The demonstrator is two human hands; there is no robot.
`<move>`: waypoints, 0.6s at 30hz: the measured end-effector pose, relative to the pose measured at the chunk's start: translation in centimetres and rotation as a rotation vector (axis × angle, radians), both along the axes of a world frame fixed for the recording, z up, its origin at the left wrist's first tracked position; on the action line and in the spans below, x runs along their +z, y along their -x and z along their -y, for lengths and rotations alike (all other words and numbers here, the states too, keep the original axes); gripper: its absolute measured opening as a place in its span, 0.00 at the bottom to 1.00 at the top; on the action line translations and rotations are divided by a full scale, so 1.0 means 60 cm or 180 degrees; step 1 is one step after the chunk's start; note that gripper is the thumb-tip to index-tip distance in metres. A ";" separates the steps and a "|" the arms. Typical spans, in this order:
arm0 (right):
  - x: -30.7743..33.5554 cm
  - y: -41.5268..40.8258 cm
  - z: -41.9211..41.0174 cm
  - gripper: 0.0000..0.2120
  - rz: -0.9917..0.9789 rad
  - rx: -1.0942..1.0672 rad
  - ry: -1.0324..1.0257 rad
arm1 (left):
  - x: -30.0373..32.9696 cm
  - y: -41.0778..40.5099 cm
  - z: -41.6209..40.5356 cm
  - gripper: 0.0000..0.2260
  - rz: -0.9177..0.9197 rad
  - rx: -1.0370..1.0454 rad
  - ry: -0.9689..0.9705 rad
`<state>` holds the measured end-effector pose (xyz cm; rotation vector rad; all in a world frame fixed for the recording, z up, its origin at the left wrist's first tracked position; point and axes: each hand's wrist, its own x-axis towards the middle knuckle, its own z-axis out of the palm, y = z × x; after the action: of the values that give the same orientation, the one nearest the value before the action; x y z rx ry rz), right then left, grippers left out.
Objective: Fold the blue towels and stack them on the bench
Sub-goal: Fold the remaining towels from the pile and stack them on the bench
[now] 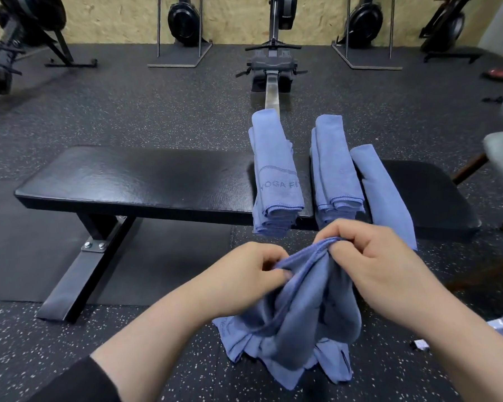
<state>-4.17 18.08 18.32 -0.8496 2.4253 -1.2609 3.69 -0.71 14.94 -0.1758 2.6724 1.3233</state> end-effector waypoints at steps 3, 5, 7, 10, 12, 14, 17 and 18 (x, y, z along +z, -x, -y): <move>0.010 0.013 -0.017 0.16 -0.0053 -0.0395 0.0234 | -0.017 0.003 0.013 0.06 0.0113 0.0256 0.0769; 0.011 0.025 -0.030 0.16 -0.0182 -0.0681 0.0300 | -0.024 -0.001 0.029 0.04 0.0358 0.0347 0.1222; 0.006 0.037 -0.043 0.15 -0.0299 -0.0928 0.0266 | -0.026 -0.007 0.049 0.03 0.0584 0.0459 0.1653; -0.007 0.050 -0.060 0.14 -0.0300 -0.1126 0.0138 | -0.013 -0.021 0.082 0.03 0.0632 0.0770 0.1592; -0.010 0.053 -0.070 0.14 -0.0320 -0.1204 0.0013 | -0.002 -0.030 0.101 0.07 0.0640 0.0922 0.1476; -0.010 0.052 -0.078 0.14 -0.0354 -0.1254 -0.0100 | 0.007 -0.040 0.115 0.12 0.0716 0.0974 0.1449; -0.012 0.047 -0.085 0.15 -0.0124 -0.1411 0.0053 | 0.027 -0.058 0.113 0.13 0.0816 0.0906 0.0969; -0.014 0.045 -0.087 0.17 0.0103 -0.1453 0.0331 | 0.037 -0.065 0.108 0.14 0.0781 0.0938 0.0651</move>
<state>-6.86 23.30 17.51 -0.2960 2.6365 -1.5482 7.61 -7.20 17.15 -0.7310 2.6336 1.0118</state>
